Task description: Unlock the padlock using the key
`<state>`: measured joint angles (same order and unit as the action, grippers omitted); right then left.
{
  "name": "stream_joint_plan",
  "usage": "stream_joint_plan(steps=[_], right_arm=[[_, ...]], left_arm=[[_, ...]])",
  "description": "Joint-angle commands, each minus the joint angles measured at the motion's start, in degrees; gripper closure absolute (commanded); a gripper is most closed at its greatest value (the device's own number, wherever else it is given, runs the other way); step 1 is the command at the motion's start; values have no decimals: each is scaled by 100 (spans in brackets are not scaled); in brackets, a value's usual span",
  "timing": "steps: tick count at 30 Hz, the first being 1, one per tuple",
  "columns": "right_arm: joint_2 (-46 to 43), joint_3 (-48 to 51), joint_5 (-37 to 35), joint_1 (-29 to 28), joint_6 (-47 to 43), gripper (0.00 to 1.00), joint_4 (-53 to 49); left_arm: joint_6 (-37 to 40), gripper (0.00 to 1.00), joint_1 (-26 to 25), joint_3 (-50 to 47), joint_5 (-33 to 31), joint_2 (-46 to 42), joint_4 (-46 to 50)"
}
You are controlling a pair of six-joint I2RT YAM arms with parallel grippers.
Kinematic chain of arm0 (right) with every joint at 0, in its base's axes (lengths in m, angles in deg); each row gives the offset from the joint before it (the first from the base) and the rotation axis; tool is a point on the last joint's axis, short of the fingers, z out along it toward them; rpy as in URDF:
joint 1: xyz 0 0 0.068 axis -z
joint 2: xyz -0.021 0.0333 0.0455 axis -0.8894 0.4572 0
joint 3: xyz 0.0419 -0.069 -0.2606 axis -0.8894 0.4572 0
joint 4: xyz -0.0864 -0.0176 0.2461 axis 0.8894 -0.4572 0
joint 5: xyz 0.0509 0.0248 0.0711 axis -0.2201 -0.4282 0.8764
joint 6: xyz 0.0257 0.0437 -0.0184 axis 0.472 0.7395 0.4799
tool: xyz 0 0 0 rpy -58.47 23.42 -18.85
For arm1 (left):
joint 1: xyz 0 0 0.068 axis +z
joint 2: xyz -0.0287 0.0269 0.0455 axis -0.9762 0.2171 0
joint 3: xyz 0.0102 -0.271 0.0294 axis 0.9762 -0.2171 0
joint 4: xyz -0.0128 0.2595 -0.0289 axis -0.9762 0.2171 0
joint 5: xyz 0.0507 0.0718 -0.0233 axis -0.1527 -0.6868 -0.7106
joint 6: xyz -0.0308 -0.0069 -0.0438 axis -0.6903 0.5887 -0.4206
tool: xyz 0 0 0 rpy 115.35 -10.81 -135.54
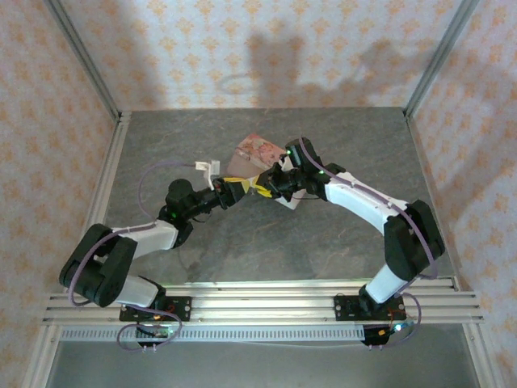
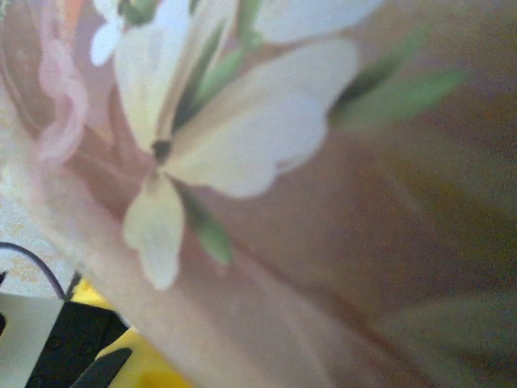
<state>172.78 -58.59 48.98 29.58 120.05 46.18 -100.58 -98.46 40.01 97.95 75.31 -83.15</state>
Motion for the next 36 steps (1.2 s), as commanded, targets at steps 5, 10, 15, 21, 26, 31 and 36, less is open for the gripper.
stream_joint_plan(steps=[5, 10, 15, 21, 26, 31, 36], right_arm=[[-101, 102, 210, 25, 139, 100, 159], [-97, 102, 215, 34, 166, 100, 179], [-95, 102, 230, 34, 193, 100, 203], [-64, 84, 255, 41, 201, 100, 211], [-49, 94, 281, 38, 245, 100, 271], [-39, 76, 273, 38, 254, 100, 283], [-24, 93, 295, 39, 263, 100, 293]], left_arm=[[-140, 62, 12, -146, 314, 370, -624], [-139, 64, 16, -137, 374, 531, -716], [-177, 64, 16, -137, 433, 687, -869], [-184, 66, 8, -111, 463, 764, -931], [-168, 67, -10, -51, 508, 810, -900], [-133, 67, -51, -14, 508, 912, -902], [-177, 73, -79, 37, 508, 984, -985]])
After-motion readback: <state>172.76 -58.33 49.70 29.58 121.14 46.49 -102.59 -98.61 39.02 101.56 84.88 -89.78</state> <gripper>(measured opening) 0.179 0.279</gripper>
